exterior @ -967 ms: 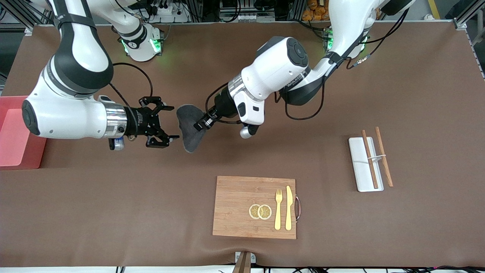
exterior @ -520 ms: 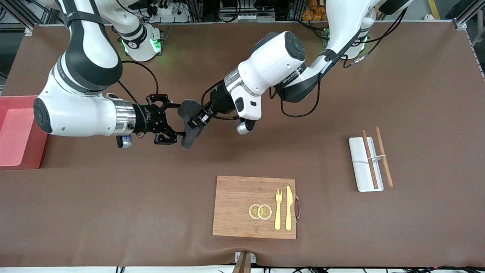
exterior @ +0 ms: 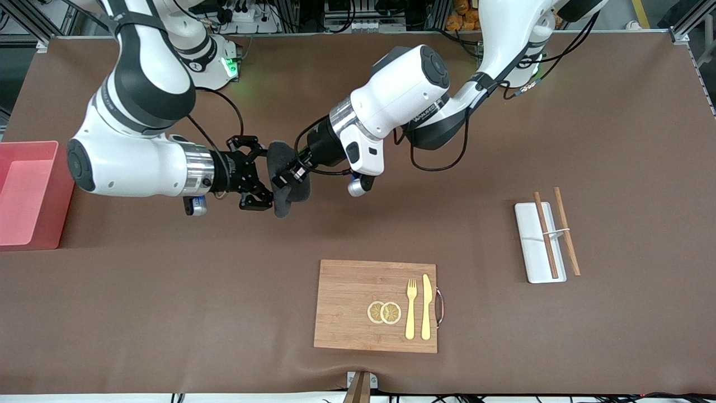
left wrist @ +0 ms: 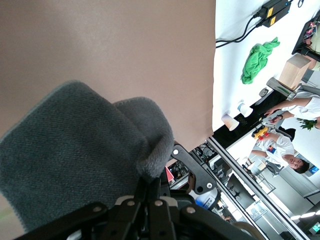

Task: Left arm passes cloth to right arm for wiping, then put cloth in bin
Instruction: 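Grasp the grey cloth with the right gripper beside the left gripper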

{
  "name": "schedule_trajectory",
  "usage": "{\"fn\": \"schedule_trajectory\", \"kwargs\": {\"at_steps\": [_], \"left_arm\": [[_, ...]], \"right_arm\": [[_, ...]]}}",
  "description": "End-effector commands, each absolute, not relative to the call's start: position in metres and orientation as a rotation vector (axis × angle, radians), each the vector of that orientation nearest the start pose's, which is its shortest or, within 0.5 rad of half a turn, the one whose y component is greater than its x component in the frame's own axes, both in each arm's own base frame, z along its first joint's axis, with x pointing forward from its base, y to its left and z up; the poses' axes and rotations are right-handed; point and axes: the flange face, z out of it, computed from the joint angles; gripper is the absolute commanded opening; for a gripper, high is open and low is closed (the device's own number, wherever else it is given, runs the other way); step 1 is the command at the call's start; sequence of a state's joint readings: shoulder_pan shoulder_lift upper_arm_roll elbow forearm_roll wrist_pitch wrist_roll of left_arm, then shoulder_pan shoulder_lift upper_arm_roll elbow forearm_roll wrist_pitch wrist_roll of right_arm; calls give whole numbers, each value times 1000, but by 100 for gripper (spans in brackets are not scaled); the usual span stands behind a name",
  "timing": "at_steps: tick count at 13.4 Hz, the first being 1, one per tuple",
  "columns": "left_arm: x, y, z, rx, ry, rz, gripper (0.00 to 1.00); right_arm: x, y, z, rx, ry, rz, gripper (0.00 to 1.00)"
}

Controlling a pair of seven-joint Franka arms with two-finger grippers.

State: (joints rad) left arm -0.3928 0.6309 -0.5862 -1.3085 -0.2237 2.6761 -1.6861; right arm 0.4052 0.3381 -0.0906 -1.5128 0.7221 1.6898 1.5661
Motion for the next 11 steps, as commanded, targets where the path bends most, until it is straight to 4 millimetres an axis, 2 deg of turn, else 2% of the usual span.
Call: {"fn": "schedule_trajectory", "kwargs": {"at_steps": [1, 2, 9, 10, 11], "left_arm": [[540, -552, 511, 1859, 1178, -314, 0], [540, -552, 509, 1859, 1182, -315, 0], [541, -551, 508, 1859, 1184, -314, 0], [542, -550, 509, 1857, 1186, -313, 25], [542, -548, 513, 1858, 1182, -303, 66]], "right_arm": [[592, 277, 485, -2059, 1767, 897, 22], [591, 277, 484, -2061, 1765, 898, 0], [597, 260, 485, -2066, 1779, 875, 0], [596, 258, 486, -2091, 1770, 867, 0], [596, 255, 487, -2115, 1758, 847, 0]]}}
